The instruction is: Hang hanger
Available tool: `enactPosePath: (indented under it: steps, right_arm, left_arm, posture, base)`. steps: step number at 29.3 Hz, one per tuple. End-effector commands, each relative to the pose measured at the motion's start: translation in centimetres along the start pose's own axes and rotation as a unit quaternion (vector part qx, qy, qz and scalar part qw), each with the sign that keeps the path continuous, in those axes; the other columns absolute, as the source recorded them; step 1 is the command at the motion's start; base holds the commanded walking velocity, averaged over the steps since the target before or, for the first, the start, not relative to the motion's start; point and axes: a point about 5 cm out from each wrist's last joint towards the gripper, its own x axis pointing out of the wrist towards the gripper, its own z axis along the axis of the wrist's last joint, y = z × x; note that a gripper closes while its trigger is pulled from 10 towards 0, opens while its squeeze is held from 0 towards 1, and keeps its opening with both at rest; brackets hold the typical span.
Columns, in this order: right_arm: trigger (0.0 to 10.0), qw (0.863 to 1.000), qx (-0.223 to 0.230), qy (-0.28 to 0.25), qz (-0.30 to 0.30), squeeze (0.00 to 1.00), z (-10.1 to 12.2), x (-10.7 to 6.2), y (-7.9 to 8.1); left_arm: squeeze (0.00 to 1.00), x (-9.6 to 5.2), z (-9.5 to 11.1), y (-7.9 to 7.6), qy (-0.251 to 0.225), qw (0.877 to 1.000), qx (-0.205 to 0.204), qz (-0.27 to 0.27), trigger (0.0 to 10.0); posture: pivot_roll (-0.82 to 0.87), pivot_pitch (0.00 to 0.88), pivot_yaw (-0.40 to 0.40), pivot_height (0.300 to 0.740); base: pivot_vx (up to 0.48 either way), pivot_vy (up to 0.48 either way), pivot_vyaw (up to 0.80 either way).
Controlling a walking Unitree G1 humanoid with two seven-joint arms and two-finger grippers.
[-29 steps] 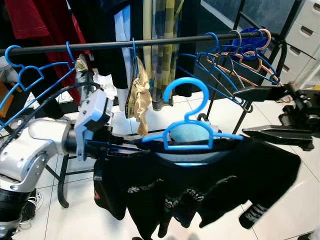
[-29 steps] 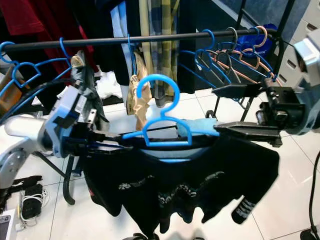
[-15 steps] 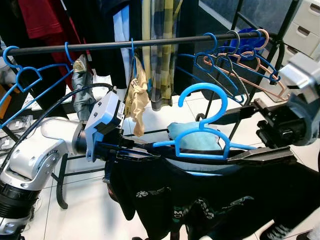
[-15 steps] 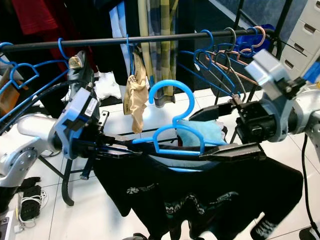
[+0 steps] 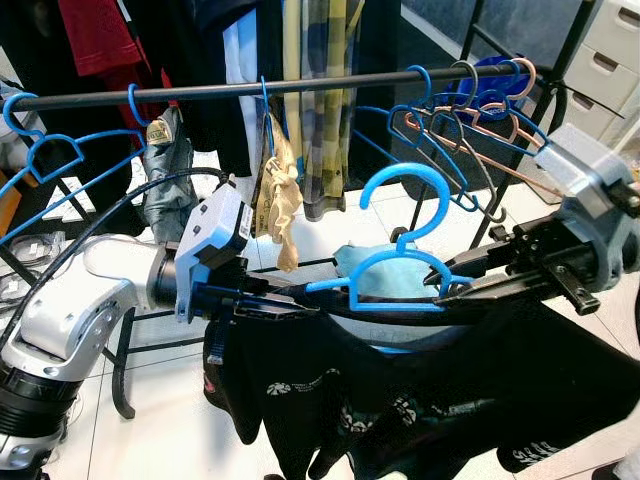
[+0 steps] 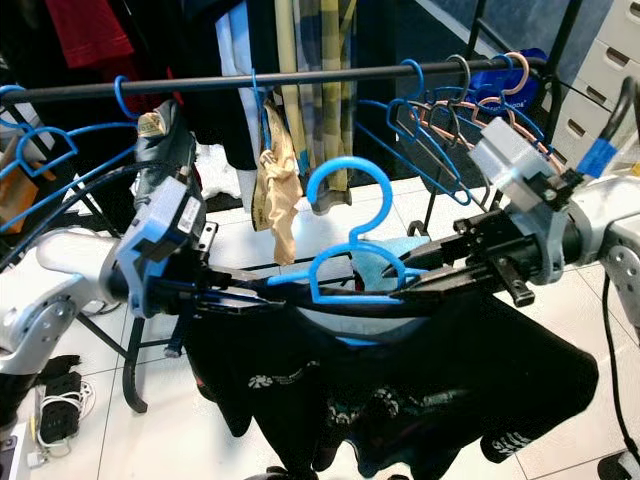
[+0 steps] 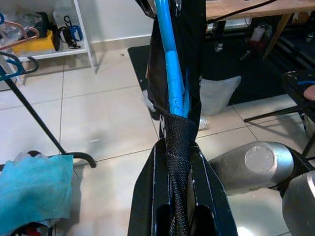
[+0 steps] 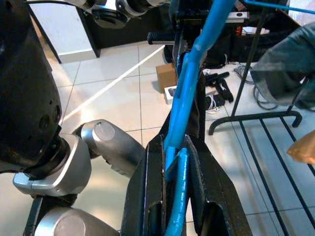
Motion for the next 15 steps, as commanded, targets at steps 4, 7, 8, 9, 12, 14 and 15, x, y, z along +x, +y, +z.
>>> enactPosePath:
  steps: [4,7,8,9,12,14,15]
  right_arm:
    - [0.0,1.0,0.0,0.017,-0.001,0.0,-0.18,0.09,-0.18]
    - [0.0,1.0,-0.001,0.023,-0.001,0.0,-0.34,0.11,-0.29]
    - [0.0,1.0,-0.001,0.023,-0.001,0.0,-0.34,0.11,-0.29]
    - [0.0,1.0,-0.001,0.023,-0.001,0.0,-0.34,0.11,-0.29]
    - [8.7,0.999,-0.007,0.031,-0.007,0.0,-0.56,0.18,-0.45]
    - [8.7,0.999,-0.007,0.031,-0.007,0.0,-0.56,0.18,-0.45]
    - [10.0,0.999,-0.007,0.03,-0.011,0.0,-0.63,0.26,-0.62]
  left_arm:
    - [0.0,0.76,0.63,-0.52,-0.016,0.999,0.021,-0.03,0.0]
    - [0.0,0.99,0.49,-0.55,-0.011,0.999,0.023,-0.033,0.0]
    - [0.0,0.99,0.49,-0.55,-0.011,0.999,0.023,-0.033,0.0]
    - [0.0,0.99,0.49,-0.55,-0.011,0.999,0.023,-0.033,0.0]
    - [0.0,1.02,0.51,-0.51,-0.01,0.999,0.024,-0.032,0.0]
    - [0.0,1.02,0.51,-0.51,-0.01,0.999,0.024,-0.032,0.0]
    - [0.0,0.99,0.54,-0.48,-0.009,0.999,0.024,-0.031,0.0]
  posture:
    - [-0.12,0.102,0.04,0.74]
    - [-0.13,0.102,0.038,0.74]
    - [-0.13,0.102,0.038,0.74]
    - [-0.13,0.102,0.038,0.74]
    - [-0.12,0.104,0.037,0.74]
    - [-0.12,0.104,0.037,0.74]
    - [-0.12,0.105,0.037,0.74]
  base:
    - [0.0,0.0,0.0]
    - [0.0,0.0,0.0]
    - [0.0,0.0,0.0]
    - [0.0,0.0,0.0]
    - [0.0,0.0,0.0]
    - [0.0,0.0,0.0]
    - [0.0,0.0,0.0]
